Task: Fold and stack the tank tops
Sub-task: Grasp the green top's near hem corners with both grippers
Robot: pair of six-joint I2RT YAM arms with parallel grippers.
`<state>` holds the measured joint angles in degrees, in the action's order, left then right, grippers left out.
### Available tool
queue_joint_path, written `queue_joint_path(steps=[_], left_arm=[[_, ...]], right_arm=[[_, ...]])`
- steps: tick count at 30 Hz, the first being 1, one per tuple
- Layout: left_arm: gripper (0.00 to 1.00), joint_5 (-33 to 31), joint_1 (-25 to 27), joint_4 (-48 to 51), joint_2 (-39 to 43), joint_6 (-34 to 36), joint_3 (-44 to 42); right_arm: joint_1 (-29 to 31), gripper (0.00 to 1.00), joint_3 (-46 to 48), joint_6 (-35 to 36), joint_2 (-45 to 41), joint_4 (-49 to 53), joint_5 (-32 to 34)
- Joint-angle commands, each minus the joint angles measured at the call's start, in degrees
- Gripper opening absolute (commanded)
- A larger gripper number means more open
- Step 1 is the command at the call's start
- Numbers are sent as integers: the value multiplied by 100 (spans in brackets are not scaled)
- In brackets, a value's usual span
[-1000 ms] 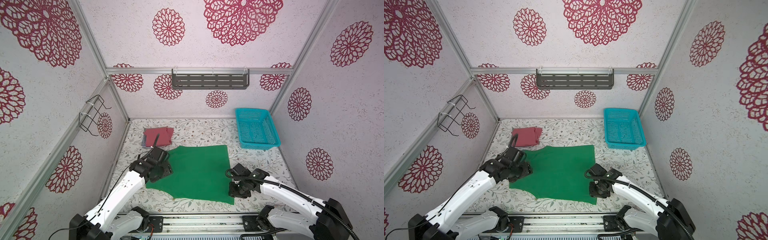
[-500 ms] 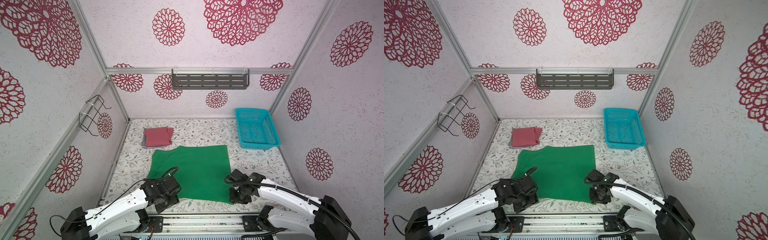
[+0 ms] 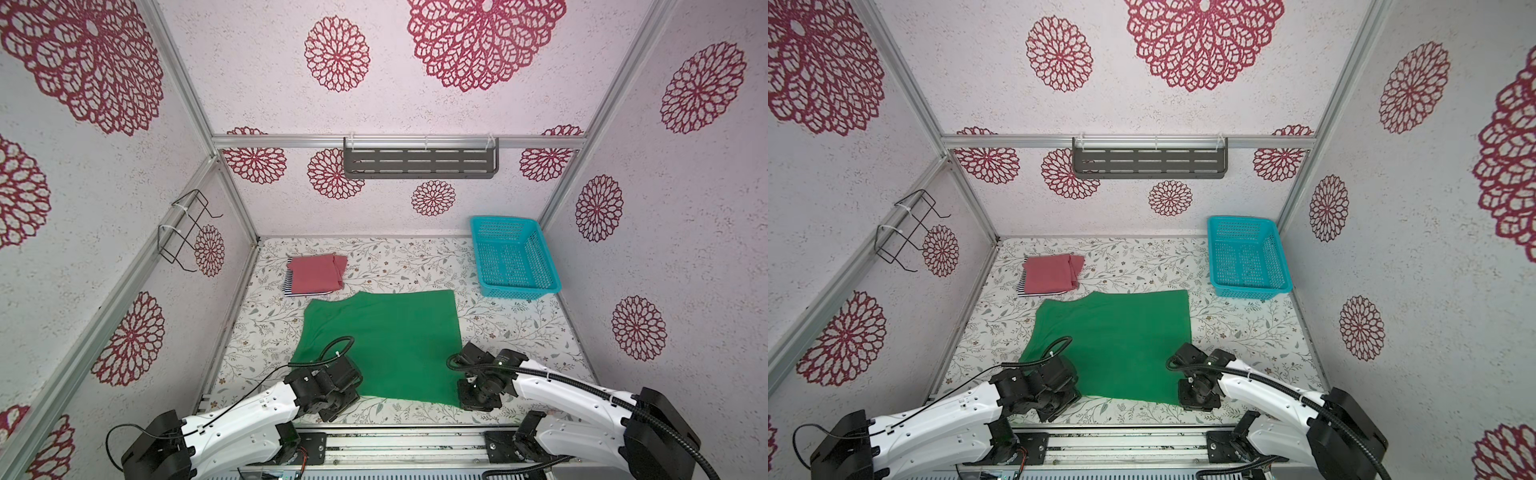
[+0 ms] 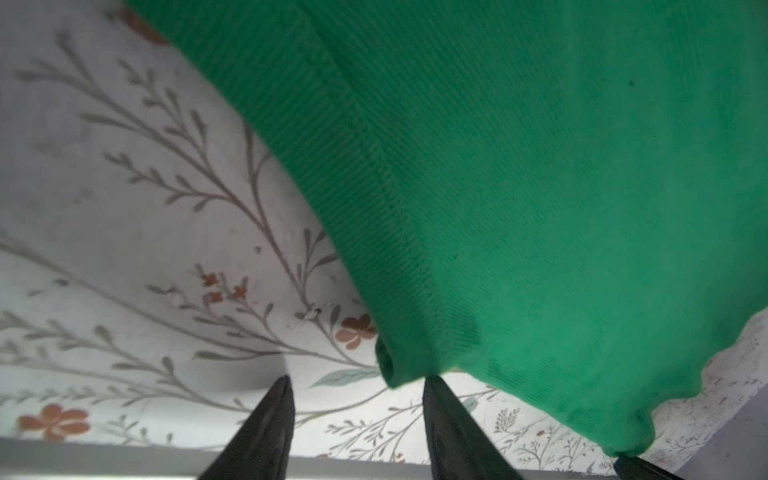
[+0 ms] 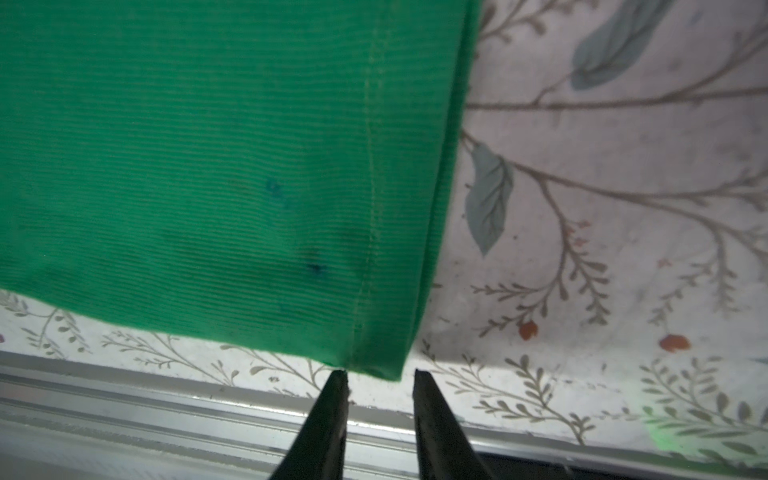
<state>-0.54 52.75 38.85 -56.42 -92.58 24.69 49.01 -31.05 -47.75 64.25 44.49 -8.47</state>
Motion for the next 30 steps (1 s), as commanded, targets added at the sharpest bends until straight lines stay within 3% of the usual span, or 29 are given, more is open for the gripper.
queue_joint_path(steps=[1,7,13,22,24,30], left_arm=[[54,-163,-97,-286,-160,-57,26],[52,-224,-147,-448,-343,6,31],[42,-343,-203,-650,-471,80,57],[1,-421,-213,-619,-705,304,242],[0,-463,-208,-388,-637,382,359],[0,-545,-204,316,-157,485,674]], right_arm=[[44,30,72,-142,27,-13,-35],[49,28,81,-114,162,-189,-33],[57,23,90,-119,204,-233,10],[105,4,66,-134,181,-165,104],[111,0,-6,-109,135,-29,157],[108,0,-422,96,-46,631,362]])
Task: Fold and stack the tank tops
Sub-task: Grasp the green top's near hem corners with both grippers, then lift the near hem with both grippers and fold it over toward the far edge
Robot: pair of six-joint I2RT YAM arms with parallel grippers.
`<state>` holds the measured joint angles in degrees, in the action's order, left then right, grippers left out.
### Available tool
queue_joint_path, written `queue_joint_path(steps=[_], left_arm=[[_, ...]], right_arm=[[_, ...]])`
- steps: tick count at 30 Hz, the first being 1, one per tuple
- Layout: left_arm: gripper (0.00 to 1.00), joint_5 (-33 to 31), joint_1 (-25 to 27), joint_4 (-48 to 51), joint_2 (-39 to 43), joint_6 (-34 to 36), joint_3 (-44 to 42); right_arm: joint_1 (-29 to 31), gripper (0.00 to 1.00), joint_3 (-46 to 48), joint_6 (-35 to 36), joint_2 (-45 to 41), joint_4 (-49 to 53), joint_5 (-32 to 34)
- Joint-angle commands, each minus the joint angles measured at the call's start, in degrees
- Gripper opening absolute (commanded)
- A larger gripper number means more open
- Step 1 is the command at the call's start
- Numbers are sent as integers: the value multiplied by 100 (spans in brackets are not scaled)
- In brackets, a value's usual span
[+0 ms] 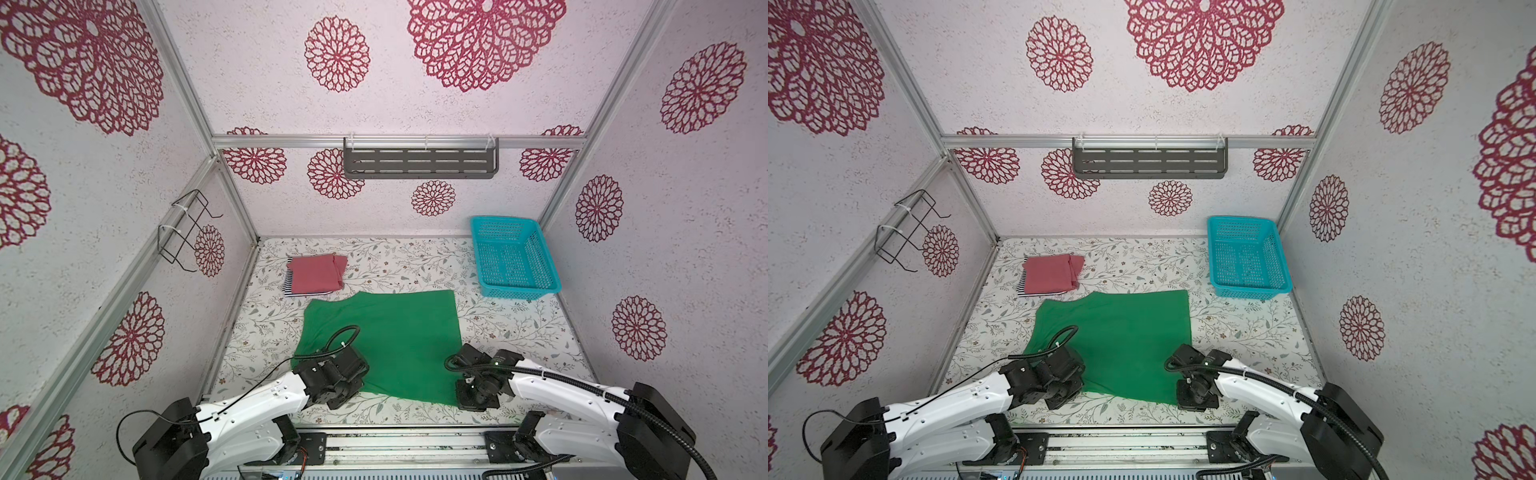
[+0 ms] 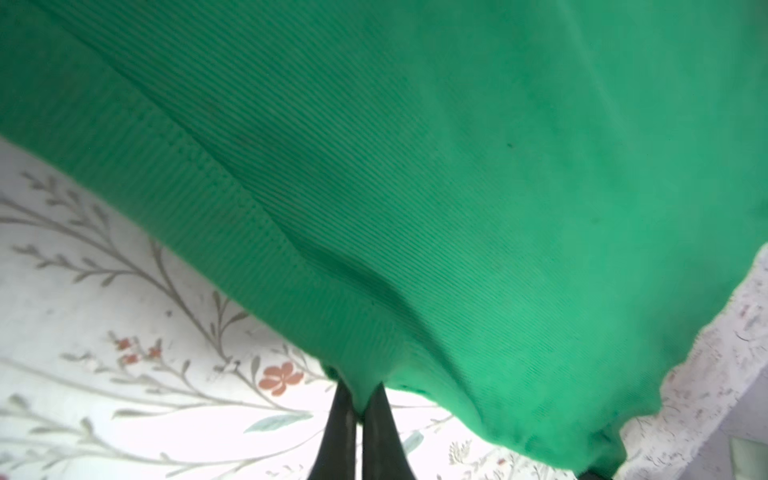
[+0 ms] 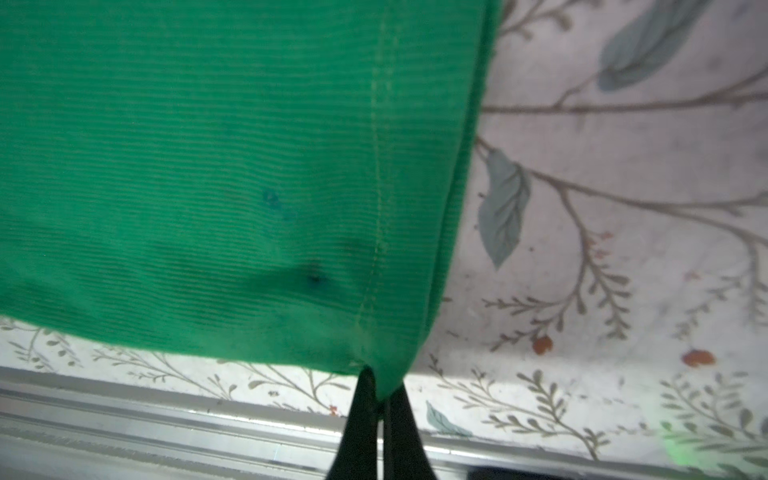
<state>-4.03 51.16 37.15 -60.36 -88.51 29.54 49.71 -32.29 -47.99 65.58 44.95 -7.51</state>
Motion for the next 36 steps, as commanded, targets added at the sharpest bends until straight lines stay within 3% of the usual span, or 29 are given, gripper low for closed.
queue_joint_path(steps=[1,9,18,36], left_arm=[[0,-233,-44,601,304,93,225],[0,-258,-320,1171,391,680,617],[0,210,-1204,1313,22,1861,1065],[0,1232,-2667,1205,-2426,4331,2548]], right_arm=[[30,0,-377,153,-209,678,304],[-144,0,-1070,737,23,1231,672],[-894,0,-1926,1583,577,1521,998],[-2071,0,-3383,2977,2398,1351,1493]])
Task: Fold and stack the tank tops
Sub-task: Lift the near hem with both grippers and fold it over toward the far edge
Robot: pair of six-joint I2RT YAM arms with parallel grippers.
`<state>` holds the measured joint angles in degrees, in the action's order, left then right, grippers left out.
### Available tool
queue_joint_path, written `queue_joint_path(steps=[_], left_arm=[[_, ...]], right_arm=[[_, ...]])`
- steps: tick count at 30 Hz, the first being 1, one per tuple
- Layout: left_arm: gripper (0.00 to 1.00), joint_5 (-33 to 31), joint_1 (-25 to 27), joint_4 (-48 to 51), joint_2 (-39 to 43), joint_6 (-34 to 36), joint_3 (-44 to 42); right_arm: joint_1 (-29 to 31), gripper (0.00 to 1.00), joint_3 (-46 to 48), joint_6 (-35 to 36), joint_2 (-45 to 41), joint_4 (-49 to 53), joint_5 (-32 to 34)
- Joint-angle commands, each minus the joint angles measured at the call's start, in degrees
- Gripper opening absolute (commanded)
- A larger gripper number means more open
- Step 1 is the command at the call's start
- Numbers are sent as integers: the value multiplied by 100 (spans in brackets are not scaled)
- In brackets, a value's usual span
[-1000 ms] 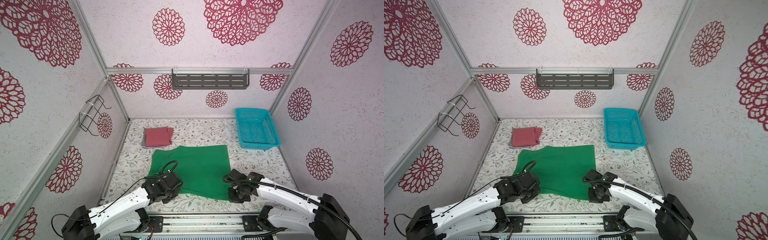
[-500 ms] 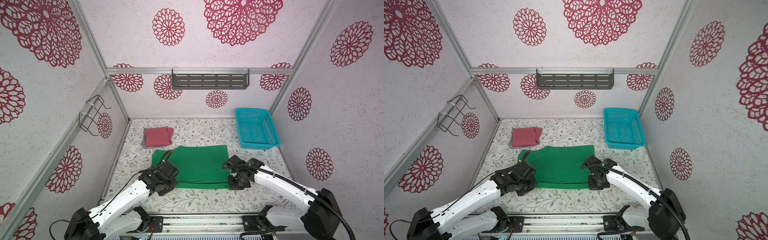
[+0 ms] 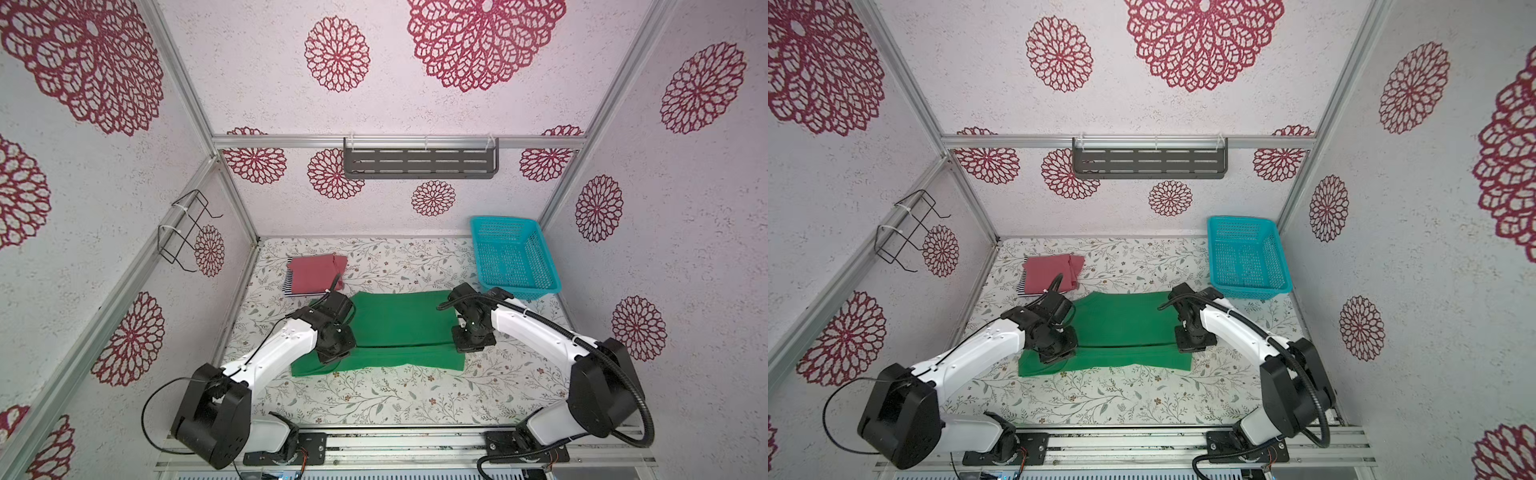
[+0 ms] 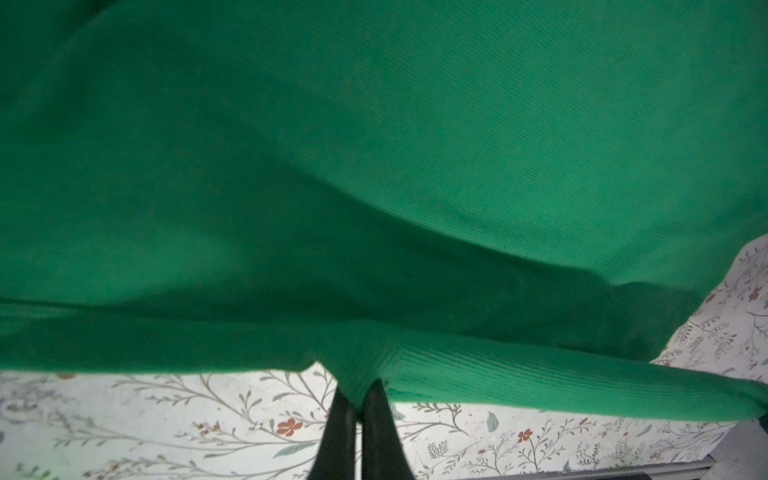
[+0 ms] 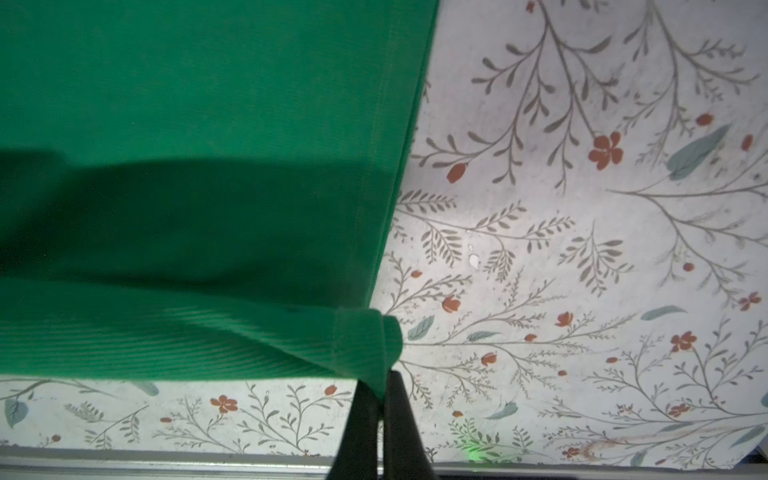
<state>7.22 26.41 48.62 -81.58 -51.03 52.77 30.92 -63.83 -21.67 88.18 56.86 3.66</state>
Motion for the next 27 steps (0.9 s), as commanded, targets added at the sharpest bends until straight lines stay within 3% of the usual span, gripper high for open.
queue_joint_path(steps=[1,15,16,19,21,23,27], left_arm=[[0,151,-253,77,-475,689,334],[0,508,-892,614,-2405,1801,2194],[3,533,-961,675,-2521,1860,2319],[37,634,-1063,880,-2700,2018,2643],[49,600,-1085,1001,-2652,2065,2753],[56,534,-1136,1115,-2485,2061,2735],[56,143,-1174,1231,-1885,1863,2448]], right_arm=[[-252,0,-327,405,265,135,389],[-1001,0,-1837,1114,1908,-172,302],[-1032,2,-1967,1121,1995,-176,249],[-1069,26,-2238,1078,2030,-247,193],[-1089,36,-2317,1041,1913,-302,170],[-1128,39,-2284,984,1729,-284,131],[-1158,38,-1694,746,1033,-433,-128]])
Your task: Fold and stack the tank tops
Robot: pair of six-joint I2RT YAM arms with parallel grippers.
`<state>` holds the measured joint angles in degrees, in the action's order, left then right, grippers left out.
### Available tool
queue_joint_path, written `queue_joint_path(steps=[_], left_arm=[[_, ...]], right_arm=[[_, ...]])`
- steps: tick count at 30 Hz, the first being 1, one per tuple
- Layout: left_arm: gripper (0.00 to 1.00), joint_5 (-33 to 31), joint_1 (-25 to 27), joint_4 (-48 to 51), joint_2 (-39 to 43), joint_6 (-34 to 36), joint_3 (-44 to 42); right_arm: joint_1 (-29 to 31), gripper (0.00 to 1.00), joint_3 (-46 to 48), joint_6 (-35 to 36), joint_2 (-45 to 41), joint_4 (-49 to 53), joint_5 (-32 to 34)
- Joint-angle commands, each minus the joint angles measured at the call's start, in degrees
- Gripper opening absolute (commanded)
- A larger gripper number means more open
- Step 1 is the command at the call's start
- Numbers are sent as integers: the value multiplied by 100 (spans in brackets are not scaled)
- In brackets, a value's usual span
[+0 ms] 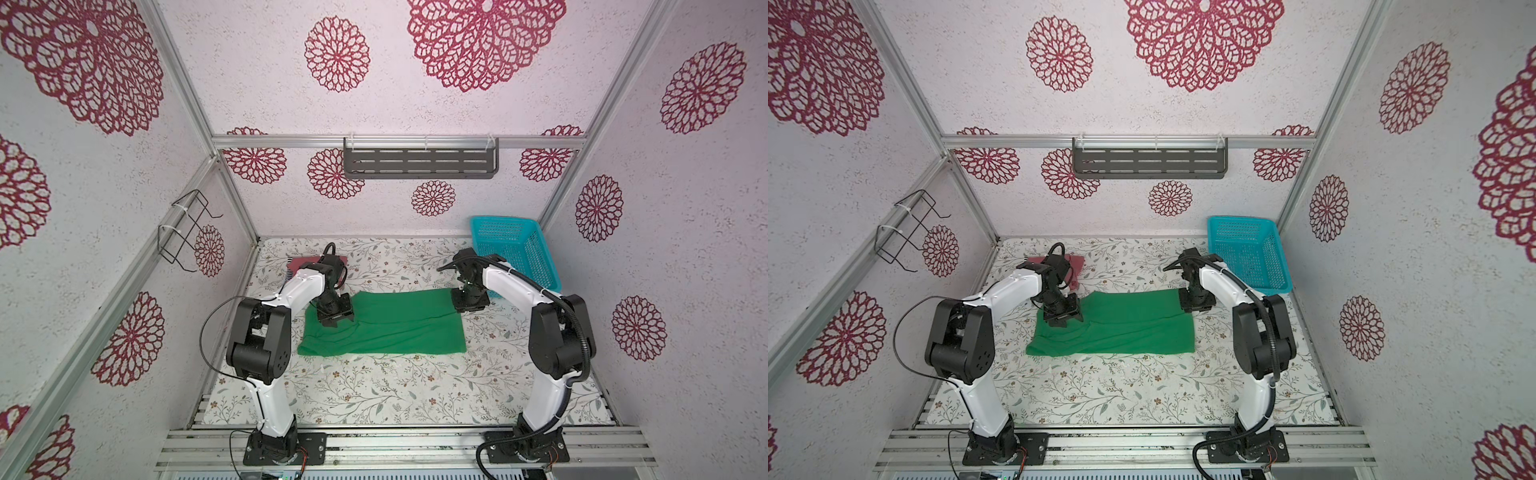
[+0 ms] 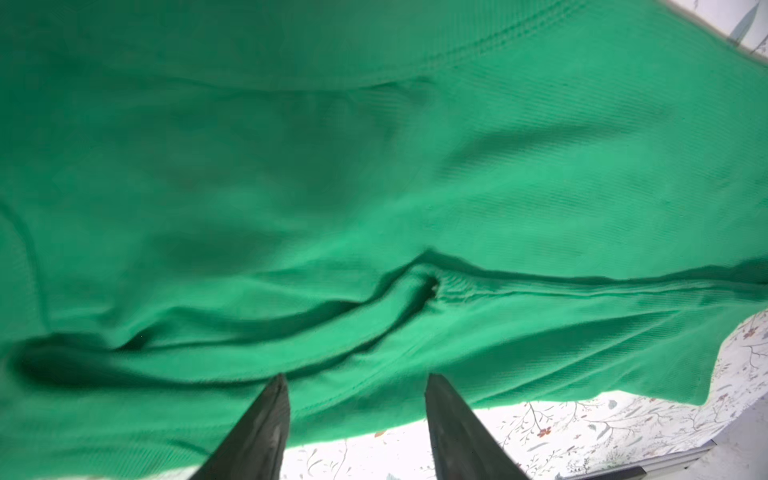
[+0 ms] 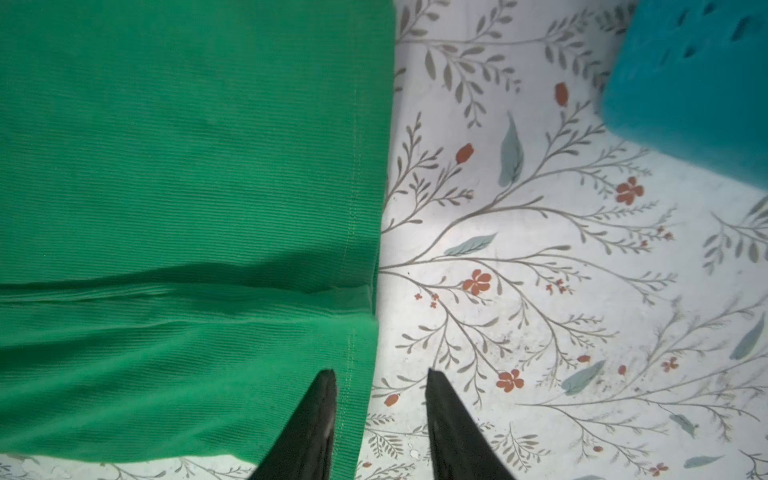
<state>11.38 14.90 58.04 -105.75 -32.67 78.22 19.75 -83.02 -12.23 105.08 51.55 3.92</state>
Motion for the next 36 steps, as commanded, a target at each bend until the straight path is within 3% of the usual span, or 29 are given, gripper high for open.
queue_joint_path(steps=[1,5,13,23,29,33,36], left_arm=[[54,-343,-14,205,714,-98,-226],[45,-161,151,-757,1008,-652,-605],[40,56,1053,-1717,2,-1030,-360],[39,194,1121,-2093,-282,-1099,-1326],[36,648,1165,-2415,248,-1436,-2507],[34,1004,1189,-3068,977,-2180,-3729],[35,842,1258,-2652,1618,-2304,-4011]], right_arm=[[-41,37,488,-314,-854,-13,-332],[11,29,1326,-692,-1220,-737,-790],[770,20,2008,-1526,-993,-1995,-994],[838,19,2751,-1801,-857,-2434,-729],[975,19,3424,-1965,-1190,-2203,-794],[1133,19,3850,-2102,-1583,-1927,-878],[1247,19,3891,-2150,-1927,-1582,-1066]])
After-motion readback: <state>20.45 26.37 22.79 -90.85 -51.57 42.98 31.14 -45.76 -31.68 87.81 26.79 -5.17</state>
